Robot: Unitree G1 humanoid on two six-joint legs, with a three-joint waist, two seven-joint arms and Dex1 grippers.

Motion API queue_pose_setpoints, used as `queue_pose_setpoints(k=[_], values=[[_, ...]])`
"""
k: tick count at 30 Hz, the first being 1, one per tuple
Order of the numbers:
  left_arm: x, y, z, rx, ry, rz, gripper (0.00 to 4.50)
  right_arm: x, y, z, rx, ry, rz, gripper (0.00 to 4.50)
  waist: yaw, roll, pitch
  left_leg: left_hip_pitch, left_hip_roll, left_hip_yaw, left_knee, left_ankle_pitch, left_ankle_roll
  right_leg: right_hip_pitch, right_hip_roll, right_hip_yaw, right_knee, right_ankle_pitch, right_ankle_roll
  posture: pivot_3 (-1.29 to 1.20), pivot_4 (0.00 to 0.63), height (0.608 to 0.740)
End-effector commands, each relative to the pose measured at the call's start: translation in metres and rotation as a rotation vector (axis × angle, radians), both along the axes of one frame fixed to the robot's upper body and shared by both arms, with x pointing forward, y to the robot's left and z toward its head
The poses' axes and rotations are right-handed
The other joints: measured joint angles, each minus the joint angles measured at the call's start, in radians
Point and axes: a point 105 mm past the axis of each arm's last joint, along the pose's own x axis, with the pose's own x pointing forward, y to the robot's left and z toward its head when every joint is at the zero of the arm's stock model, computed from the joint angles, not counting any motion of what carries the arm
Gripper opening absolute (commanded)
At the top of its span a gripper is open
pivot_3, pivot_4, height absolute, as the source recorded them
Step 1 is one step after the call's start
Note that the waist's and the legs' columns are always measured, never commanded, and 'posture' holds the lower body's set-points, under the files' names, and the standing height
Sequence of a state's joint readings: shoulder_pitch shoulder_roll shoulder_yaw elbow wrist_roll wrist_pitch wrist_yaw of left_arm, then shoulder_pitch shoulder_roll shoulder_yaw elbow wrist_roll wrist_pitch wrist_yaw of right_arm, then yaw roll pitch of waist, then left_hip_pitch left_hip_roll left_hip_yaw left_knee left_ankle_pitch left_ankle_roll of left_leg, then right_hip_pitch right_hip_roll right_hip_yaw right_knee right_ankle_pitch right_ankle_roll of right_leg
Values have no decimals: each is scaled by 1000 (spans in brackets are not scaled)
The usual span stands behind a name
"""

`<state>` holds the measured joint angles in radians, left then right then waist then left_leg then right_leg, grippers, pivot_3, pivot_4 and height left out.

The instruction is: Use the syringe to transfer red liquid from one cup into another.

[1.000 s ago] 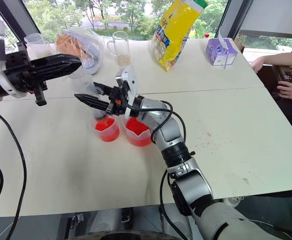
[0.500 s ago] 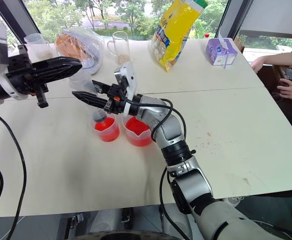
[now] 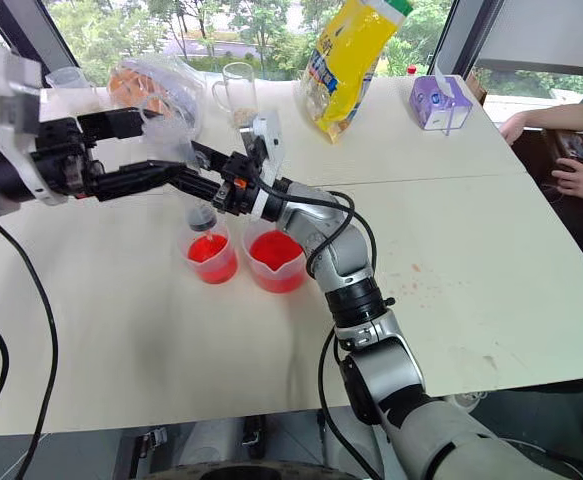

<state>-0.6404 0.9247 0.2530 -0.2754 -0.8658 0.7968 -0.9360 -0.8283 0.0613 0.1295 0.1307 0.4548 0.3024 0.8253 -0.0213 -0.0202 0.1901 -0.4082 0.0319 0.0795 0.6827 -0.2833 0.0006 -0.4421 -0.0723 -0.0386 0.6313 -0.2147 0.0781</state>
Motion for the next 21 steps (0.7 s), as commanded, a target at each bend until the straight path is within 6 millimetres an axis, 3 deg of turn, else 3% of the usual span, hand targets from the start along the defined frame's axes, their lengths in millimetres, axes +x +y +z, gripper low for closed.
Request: queue_pose_setpoints(k=[1, 5, 10, 13, 16, 18, 21], values=[[-8, 12, 16, -7, -54, 20, 4423, -11, 0, 20, 50, -59, 24, 1385, 0, 0, 0, 0, 0, 0, 0, 0, 0, 0, 0, 0, 0, 0, 0, 0, 150, 740], [-10, 19, 13, 6, -44, 43, 4423, -8, -4, 24, 63, -48, 2, 1385, 1, 0, 0, 0, 0, 0, 0, 0, 0, 0, 0, 0, 0, 0, 0, 0, 150, 740], [-9, 16, 9, -3, -40, 30, 4423, 1, -30, 55, 127, -10, -59, 1385, 7, 0, 0, 0, 0, 0, 0, 0, 0, 0, -1, 0, 0, 0, 0, 0, 150, 740], [-8, 7, 0, -3, -25, -7, 4423, 20, -69, 82, 115, 51, -196, 1385, 11, 0, 0, -1, -1, 0, 0, 0, 0, 0, -4, -1, 0, 0, 0, 0, 150, 740], [-8, -1, -7, -4, -17, -40, 4423, 39, -108, 96, 41, 156, -360, 1385, 10, 0, 0, -1, -2, 0, 0, 0, 0, 1, -5, -1, -1, 0, 0, 0, 150, 740], [-9, -5, -10, -9, -13, -59, 4423, 48, -130, 92, -34, 268, -447, 1385, 8, 0, 0, -1, -2, 0, 0, -1, 1, 0, -6, -1, -1, 0, 0, 0, 150, 740], [-9, -12, -14, -15, -6, -91, 4423, 63, -174, 60, -220, 457, -653, 1385, 2, 0, 0, -1, -2, 1, -2, -1, 2, 0, -5, -1, -1, 0, 0, 0, 150, 740]])
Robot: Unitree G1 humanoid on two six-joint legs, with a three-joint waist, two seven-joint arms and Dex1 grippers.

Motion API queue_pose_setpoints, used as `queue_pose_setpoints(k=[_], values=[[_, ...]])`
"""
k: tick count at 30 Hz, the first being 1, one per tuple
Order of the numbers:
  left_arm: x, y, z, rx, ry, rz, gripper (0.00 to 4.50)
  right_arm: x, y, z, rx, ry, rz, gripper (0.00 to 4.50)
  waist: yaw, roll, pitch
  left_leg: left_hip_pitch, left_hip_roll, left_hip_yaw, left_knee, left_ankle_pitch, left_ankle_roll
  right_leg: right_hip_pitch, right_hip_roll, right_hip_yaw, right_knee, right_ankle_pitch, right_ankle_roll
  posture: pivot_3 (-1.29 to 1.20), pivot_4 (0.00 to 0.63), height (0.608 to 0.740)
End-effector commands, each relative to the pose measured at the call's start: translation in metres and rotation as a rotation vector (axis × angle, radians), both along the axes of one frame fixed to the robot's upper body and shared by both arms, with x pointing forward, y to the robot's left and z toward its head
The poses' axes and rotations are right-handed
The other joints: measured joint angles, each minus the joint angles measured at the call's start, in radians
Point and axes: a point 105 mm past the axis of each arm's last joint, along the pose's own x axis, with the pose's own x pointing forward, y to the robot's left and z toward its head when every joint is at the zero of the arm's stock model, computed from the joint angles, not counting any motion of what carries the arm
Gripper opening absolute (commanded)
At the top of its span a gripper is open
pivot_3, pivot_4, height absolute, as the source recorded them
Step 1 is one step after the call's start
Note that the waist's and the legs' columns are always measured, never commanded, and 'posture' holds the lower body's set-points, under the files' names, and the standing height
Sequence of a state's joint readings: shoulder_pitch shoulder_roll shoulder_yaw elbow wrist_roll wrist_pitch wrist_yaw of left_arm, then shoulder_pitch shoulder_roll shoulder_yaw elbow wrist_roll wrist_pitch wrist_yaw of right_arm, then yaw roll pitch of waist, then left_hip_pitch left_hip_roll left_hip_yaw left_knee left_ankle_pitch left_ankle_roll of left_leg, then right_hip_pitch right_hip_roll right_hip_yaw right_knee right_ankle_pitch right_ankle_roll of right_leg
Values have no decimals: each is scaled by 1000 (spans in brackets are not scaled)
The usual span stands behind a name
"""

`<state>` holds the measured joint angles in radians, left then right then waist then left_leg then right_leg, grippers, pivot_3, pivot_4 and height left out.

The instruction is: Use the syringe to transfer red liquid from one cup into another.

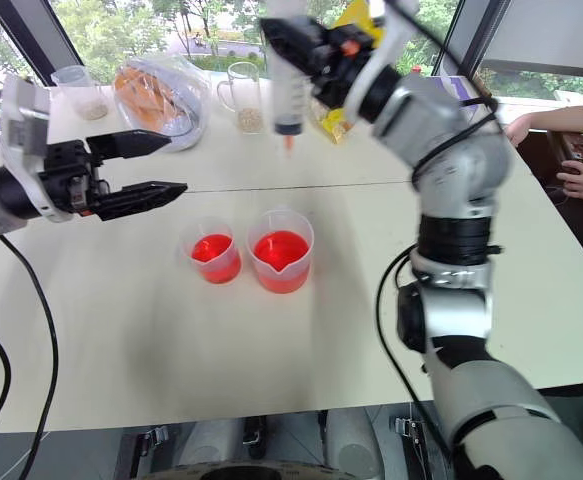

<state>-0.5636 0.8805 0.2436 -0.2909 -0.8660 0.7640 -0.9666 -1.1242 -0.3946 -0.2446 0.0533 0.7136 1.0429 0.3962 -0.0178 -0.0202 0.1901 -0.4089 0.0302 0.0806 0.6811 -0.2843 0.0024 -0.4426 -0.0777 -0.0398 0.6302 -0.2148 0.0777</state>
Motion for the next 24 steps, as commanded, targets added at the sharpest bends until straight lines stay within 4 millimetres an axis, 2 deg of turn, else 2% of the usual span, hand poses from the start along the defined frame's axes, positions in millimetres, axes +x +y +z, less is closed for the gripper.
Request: queue_pose_setpoints(k=[1, 3, 9, 13, 18, 24], values=[[-6, -9, 6, 4, -55, -47, 4423, 8, -37, -29, -140, 209, -152, 1385, -1, 0, 0, 0, 0, 0, 0, 0, 0, 0, 0, 0, 0, 0, 0, 0, 150, 740], [-6, -13, 4, 1, -53, -68, 4423, 11, -59, -67, -242, 369, -241, 1385, 0, 0, 0, 0, 0, 0, -1, 0, 0, 0, 1, 0, 0, 0, 0, 0, 150, 740], [-7, -21, 2, -13, -48, -97, 4423, 14, -97, -133, -387, 613, -401, 1385, -1, 0, 0, 0, 0, 1, 0, 0, 1, -1, 1, 1, -1, 0, 0, 0, 150, 740], [-7, -24, 0, -11, -44, -103, 4423, 16, -109, -168, -439, 714, -447, 1385, 1, 0, 0, -1, 0, 1, 0, 0, 1, 0, 1, 1, -1, 0, 1, 0, 150, 740], [-10, -24, -4, -2, -32, -99, 4423, 17, -111, -193, -469, 777, -450, 1385, 1, 0, 0, -1, -1, 0, 0, -1, 1, 0, 1, 1, -1, 0, 1, 0, 150, 740], [-12, -26, -5, -4, -20, -102, 4500, 18, -112, -201, -470, 789, -444, 4473, 1, 0, 0, -1, -1, 0, 1, -1, 1, 0, 2, 1, -1, 0, 1, 0, 150, 740]])
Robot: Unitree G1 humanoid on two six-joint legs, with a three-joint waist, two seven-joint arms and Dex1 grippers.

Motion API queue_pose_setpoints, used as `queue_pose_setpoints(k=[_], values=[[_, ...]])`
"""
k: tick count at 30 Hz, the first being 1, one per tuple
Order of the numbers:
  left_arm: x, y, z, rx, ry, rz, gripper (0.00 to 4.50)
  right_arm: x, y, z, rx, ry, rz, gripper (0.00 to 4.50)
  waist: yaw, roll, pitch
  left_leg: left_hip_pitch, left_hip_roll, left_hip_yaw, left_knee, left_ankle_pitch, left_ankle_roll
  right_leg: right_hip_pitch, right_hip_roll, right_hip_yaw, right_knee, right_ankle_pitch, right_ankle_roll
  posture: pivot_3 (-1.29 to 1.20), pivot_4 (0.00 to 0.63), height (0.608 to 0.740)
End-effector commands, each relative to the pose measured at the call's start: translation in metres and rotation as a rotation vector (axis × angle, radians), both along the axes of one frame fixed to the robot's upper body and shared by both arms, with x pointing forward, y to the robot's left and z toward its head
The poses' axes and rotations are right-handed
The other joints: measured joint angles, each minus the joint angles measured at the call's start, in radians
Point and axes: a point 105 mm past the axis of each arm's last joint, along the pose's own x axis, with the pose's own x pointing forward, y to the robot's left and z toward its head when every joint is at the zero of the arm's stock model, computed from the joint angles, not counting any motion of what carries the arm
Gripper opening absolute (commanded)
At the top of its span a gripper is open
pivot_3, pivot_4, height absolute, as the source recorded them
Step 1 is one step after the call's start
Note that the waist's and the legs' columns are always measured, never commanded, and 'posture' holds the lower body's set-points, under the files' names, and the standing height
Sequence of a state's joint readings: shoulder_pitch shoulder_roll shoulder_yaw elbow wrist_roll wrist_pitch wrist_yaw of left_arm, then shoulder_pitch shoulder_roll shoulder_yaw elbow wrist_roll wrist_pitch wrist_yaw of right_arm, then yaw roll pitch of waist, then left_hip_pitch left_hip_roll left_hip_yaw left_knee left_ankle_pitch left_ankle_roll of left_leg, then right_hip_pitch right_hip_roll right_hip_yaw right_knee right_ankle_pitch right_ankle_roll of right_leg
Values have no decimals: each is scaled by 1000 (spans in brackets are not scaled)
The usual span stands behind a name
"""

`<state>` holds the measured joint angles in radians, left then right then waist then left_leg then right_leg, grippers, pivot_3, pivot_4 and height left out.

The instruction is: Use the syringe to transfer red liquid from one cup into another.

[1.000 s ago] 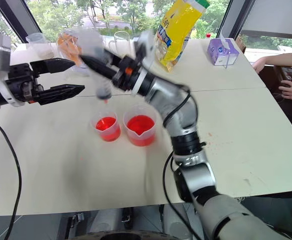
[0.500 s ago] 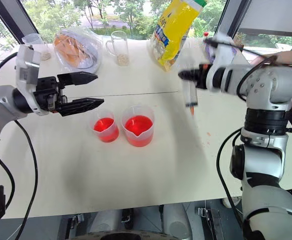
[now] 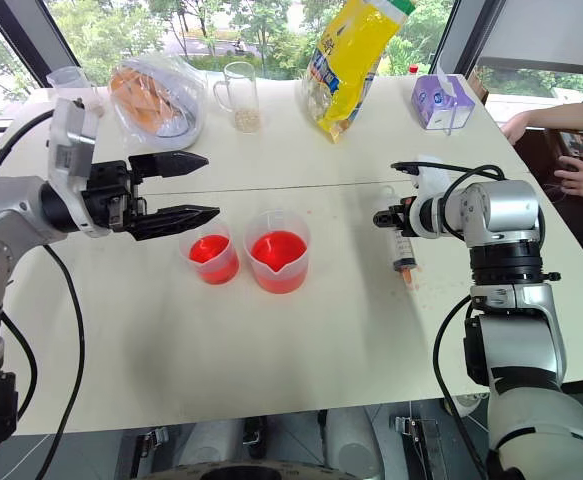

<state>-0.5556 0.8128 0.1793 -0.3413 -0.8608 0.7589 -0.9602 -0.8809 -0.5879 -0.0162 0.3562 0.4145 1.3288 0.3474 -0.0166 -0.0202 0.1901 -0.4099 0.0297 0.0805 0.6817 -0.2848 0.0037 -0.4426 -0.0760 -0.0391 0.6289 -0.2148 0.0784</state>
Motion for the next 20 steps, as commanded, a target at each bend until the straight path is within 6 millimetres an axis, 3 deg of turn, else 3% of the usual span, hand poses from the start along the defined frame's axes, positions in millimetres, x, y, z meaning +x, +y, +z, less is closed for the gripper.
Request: queue_pose_setpoints(k=[1, 6, 10, 13, 20], values=[[-8, -3, 9, -1, -39, -19, 4500, 3, -1, 11, 4, -44, 9, 4473, 0, 0, 0, 0, 0, 0, 0, 0, 0, 1, 0, 0, 0, 0, 0, 0, 150, 740], [-11, -3, 7, 8, -24, -29, 4500, -3, 0, 44, -57, -168, 107, 4473, 2, 0, 0, 0, 0, 0, 1, 0, 0, 0, 0, 0, 0, 0, 0, 0, 150, 740], [-13, 3, 8, 27, -19, -15, 4500, -26, 12, 81, -55, -286, 284, 4473, 3, 1, 0, 0, 0, -1, 0, 0, 0, 0, 0, 0, 0, 0, 0, 0, 150, 740], [-14, 9, 8, 49, -14, -3, 4500, -57, 26, 105, -42, -357, 459, 4473, 3, 1, 1, 0, 0, -1, 0, 0, 0, 0, 0, 0, 0, 0, 0, 0, 150, 740], [-14, 14, 5, 68, 8, 6, 4500, -106, 44, 120, -14, -416, 688, 4473, 4, 0, 0, 0, 1, -1, 1, 0, 0, 0, 0, 0, -1, -1, 0, 0, 150, 740]])
